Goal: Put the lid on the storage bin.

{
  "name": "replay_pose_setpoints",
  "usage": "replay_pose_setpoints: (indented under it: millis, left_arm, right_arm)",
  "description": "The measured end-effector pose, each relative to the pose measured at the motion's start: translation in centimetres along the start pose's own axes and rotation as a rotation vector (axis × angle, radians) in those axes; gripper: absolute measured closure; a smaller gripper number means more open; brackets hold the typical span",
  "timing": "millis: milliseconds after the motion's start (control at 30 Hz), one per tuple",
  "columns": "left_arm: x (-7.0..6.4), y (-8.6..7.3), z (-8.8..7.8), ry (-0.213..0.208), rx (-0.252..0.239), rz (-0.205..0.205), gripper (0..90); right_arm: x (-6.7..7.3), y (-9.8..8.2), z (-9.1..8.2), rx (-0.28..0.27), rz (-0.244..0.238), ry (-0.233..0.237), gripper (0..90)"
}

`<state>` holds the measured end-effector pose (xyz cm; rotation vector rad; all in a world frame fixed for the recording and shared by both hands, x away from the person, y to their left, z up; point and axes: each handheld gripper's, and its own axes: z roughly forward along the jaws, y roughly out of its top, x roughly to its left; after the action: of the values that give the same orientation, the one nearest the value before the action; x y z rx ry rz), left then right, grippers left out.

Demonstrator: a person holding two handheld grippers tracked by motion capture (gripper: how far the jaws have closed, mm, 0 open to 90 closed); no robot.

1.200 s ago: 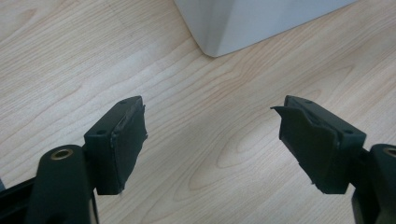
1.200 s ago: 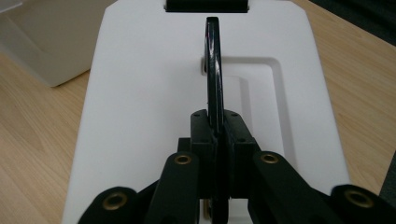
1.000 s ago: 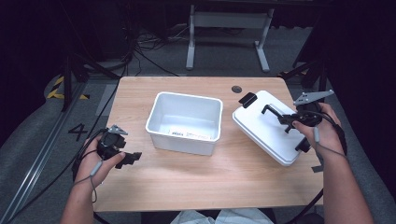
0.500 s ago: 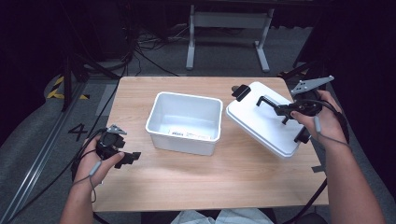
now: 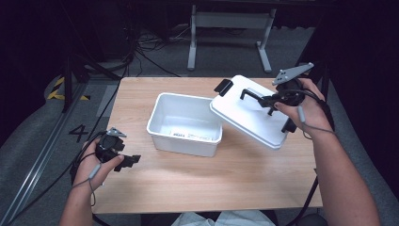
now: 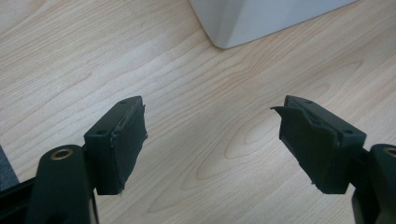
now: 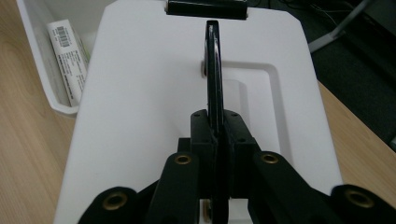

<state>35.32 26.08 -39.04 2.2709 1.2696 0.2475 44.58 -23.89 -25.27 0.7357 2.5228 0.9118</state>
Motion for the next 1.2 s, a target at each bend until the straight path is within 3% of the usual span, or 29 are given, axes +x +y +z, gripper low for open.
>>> replay_pose_setpoints:
  millis: [233, 467, 833, 1200]
  left_arm:
    - [0.0, -0.5, -0.2, 0.007, -0.002, -0.008, 23.5]
    - [0.1, -0.4, -0.3, 0.008, -0.005, -0.007, 23.5]
    - [0.2, 0.2, 0.1, 0.003, -0.006, 0.003, 23.4]
    - [0.2, 0.4, 0.1, -0.001, -0.016, 0.005, 23.4]
  right_arm:
    - [1.5, 3.0, 1.8, -0.007, -0.067, 0.050, 84.8]
    - [2.4, 5.0, 2.9, -0.022, -0.079, 0.105, 84.7]
    - [4.8, 8.6, 5.4, -0.008, -0.186, 0.128, 84.8]
    - [6.5, 11.1, 7.9, -0.014, -0.249, 0.163, 84.7]
